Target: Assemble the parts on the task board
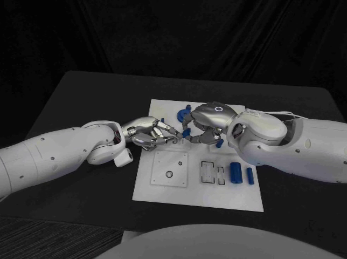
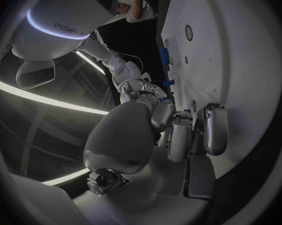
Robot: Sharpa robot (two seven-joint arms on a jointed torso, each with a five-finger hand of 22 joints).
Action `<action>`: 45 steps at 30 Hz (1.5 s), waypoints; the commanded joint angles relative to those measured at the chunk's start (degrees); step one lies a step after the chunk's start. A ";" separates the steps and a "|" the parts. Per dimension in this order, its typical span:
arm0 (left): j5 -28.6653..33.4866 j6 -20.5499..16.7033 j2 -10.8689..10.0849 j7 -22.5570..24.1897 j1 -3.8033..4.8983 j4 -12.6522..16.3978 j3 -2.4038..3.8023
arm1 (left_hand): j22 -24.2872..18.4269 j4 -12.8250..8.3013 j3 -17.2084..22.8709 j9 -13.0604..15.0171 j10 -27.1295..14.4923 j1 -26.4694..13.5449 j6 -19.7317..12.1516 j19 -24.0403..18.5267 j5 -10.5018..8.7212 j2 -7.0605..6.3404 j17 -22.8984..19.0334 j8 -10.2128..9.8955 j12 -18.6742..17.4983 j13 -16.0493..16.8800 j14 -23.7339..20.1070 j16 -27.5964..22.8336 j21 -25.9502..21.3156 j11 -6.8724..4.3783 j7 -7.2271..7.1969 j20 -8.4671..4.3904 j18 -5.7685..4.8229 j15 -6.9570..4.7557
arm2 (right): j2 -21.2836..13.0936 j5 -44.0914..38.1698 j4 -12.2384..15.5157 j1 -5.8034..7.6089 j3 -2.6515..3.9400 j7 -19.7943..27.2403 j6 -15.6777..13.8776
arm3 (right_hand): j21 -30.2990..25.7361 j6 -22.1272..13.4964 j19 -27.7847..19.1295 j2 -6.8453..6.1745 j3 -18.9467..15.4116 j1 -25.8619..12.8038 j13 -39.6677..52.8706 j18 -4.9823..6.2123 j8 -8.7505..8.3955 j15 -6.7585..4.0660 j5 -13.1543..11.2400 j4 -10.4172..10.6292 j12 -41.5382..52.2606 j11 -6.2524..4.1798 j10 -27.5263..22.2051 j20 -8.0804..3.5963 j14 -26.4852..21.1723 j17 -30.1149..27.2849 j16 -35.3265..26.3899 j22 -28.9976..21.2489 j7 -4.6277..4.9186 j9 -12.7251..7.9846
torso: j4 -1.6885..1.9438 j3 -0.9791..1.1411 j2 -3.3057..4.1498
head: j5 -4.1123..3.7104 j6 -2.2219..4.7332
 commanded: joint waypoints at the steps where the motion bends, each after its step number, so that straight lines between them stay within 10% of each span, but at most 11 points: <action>1: 0.15 0.68 0.20 0.24 -0.14 -0.09 0.04 | 1.05 -0.08 0.38 0.07 9.87 -0.51 0.16 -0.51 -0.23 -0.04 15.09 -0.37 17.45 29.43 6.25 0.15 -0.20 -3.21 0.28 0.16 0.31 -0.08 | 0.06 -0.39 0.30 -0.06 0.04 -0.12 0.60 | -0.14 0.44 2.28 0.26 0.21 0.13 15.08 0.13 0.26 -0.34 0.19 -0.06 0.14 -0.17 5.89 -0.36 5.22 10.67 -0.32 12.55 -0.18 0.22 | 0.02 -0.02 -0.01 | 0.09 -0.01; 45: 0.15 0.99 0.47 0.15 -0.29 -0.76 0.04 | 0.79 -0.11 0.97 -0.38 9.87 -0.83 -3.67 -1.13 -0.40 0.08 15.09 -1.41 17.45 29.43 6.25 0.15 -0.52 -3.27 0.22 0.24 0.44 -0.07 | 0.55 -0.39 0.05 -0.05 0.04 -0.27 0.42 | -0.18 1.03 2.27 0.27 0.47 0.25 15.08 0.13 0.68 -0.06 0.00 -0.41 0.14 0.22 5.89 -0.20 5.22 10.65 -0.32 12.53 -0.16 0.53 | 0.00 -0.02 -0.01 | 0.49 -0.01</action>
